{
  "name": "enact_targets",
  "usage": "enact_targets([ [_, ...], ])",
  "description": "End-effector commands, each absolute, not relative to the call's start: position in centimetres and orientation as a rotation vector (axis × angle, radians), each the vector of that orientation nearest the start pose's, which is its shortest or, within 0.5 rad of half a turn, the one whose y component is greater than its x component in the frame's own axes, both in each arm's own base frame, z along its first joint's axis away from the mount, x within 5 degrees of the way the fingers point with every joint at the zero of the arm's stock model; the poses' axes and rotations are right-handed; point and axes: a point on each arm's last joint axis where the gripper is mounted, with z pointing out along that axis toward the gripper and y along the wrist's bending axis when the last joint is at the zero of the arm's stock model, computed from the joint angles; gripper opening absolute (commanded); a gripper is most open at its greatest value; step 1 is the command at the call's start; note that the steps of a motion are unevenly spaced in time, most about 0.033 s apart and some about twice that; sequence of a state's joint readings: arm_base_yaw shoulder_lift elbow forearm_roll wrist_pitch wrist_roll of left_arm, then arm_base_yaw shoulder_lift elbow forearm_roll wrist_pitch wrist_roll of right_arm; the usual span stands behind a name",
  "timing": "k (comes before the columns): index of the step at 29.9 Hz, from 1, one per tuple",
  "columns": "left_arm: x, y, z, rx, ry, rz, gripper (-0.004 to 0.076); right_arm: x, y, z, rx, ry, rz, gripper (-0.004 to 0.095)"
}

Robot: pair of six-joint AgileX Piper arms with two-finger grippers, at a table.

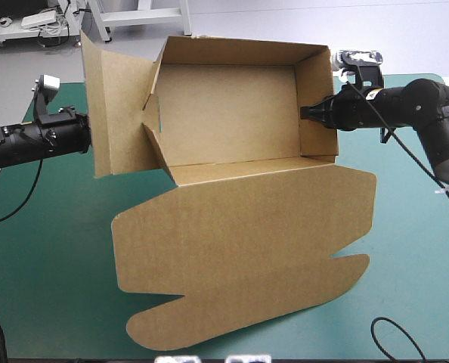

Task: Fold the box

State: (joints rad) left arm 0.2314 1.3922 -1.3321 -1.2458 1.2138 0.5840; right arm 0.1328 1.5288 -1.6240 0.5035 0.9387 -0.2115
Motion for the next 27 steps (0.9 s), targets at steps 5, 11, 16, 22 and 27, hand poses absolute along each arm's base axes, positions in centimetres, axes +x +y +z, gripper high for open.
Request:
enact_targets([
  [5,25.7,-3.1,44.0,0.244,1.961,-1.260,-0.0009,32.4,9.2,43.8,-0.210,2.137,0.575,-0.0016],
  [11,24.7,-3.3,44.7,0.272,1.945,-1.254,-0.0009,33.4,9.4,42.9,-0.178,2.151,0.587,-0.0016],
  [16,24.5,-3.4,44.8,0.277,1.945,-1.249,-0.0009,34.2,10.4,41.7,-0.187,2.184,0.608,-0.0016],
  [22,24.6,-3.5,44.3,0.279,1.992,-1.205,-0.0009,35.0,12.0,41.2,-0.182,2.143,0.627,-0.0016],
  [27,25.0,-3.2,44.1,0.252,2.005,-1.134,-0.0008,35.0,12.6,41.4,-0.198,2.117,0.610,-0.0015],
])
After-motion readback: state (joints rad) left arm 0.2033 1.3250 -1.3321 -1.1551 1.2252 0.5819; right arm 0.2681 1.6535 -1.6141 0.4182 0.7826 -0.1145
